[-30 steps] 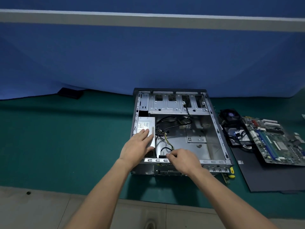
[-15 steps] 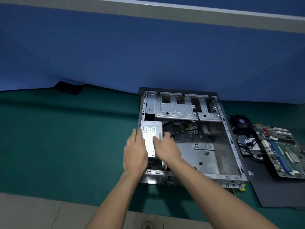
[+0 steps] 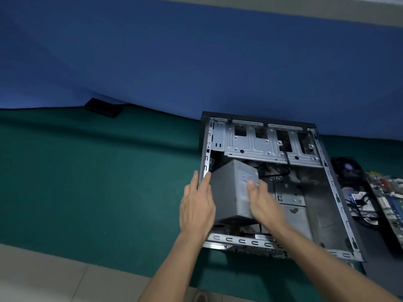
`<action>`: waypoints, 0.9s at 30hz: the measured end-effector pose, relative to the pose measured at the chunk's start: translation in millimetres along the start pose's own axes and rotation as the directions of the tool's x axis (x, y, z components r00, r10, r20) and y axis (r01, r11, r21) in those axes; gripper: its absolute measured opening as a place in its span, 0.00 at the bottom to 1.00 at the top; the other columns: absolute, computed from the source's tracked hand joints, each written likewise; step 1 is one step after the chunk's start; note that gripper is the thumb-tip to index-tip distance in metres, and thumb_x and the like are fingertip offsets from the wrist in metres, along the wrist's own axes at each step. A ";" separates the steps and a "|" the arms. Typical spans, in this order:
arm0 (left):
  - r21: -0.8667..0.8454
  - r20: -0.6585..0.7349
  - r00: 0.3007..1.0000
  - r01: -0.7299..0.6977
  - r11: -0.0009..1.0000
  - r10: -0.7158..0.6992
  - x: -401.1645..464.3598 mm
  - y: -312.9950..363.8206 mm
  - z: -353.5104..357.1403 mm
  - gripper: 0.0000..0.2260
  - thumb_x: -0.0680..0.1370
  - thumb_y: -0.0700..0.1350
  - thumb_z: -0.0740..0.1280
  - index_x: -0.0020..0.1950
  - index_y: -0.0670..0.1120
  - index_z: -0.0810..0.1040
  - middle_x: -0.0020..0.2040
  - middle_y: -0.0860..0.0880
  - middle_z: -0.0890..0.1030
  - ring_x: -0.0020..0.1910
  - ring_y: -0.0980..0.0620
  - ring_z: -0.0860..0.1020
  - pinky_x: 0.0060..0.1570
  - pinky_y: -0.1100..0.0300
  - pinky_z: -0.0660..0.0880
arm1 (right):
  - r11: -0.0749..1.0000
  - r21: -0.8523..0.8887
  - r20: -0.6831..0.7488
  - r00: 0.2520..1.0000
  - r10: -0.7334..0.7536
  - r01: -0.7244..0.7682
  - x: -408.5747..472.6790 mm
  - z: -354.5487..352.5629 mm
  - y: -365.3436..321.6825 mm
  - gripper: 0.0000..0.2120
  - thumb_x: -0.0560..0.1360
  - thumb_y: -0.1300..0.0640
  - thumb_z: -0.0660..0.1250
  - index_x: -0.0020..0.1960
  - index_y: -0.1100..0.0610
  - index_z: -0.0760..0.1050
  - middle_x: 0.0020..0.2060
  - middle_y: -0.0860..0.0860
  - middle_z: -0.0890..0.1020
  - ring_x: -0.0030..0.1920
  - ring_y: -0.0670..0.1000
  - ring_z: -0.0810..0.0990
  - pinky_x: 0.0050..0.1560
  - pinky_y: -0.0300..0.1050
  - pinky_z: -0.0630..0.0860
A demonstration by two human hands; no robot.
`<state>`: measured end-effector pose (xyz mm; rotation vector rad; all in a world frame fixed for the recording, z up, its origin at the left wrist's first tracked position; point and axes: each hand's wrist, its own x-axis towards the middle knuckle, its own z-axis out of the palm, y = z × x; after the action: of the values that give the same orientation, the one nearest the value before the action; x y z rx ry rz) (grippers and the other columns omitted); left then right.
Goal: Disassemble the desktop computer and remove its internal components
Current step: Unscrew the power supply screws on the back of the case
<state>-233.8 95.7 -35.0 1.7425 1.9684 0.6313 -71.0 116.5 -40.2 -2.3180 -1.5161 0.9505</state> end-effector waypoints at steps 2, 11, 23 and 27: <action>0.071 0.013 1.000 0.001 0.997 -0.002 0.6 0.9 2.0 0.20 0.82 0.47 0.50 0.75 0.55 0.56 0.77 0.49 0.54 0.66 0.49 0.64 0.59 0.54 0.69 | 0.964 0.239 0.114 0.989 0.090 -0.115 3.0 -17.2 18.7 0.31 0.80 0.38 0.44 0.75 0.58 0.55 0.71 0.57 0.66 0.70 0.57 0.66 0.68 0.53 0.61; 0.167 0.013 1.000 0.002 0.986 -0.005 1.8 1.4 4.4 0.24 0.81 0.40 0.54 0.75 0.54 0.54 0.76 0.46 0.55 0.65 0.47 0.67 0.58 0.55 0.69 | 0.927 0.366 0.204 0.979 0.012 -0.088 -8.6 -20.8 5.9 0.50 0.64 0.45 0.76 0.76 0.53 0.50 0.63 0.52 0.75 0.60 0.54 0.76 0.66 0.55 0.69; 0.267 -0.008 0.999 -0.044 0.963 0.048 2.2 4.5 2.9 0.21 0.83 0.45 0.51 0.76 0.50 0.53 0.76 0.44 0.56 0.66 0.47 0.65 0.60 0.55 0.65 | 0.855 -0.311 0.156 0.910 -0.385 0.415 -27.7 -139.4 -63.3 0.52 0.54 0.39 0.72 0.75 0.39 0.54 0.48 0.50 0.71 0.50 0.52 0.71 0.50 0.47 0.73; 0.364 -0.004 0.986 -0.156 0.918 0.169 4.9 6.2 5.7 0.27 0.80 0.38 0.52 0.77 0.46 0.46 0.76 0.42 0.51 0.72 0.44 0.58 0.67 0.52 0.60 | 0.529 -0.646 0.281 0.815 -0.506 0.551 -41.6 -173.3 -62.1 0.46 0.58 0.39 0.68 0.73 0.33 0.52 0.46 0.47 0.66 0.48 0.49 0.65 0.45 0.43 0.63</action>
<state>-226.0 101.5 -36.0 2.1455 2.0805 0.3660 -20.9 136.2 140.7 -1.9227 -2.7780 0.2641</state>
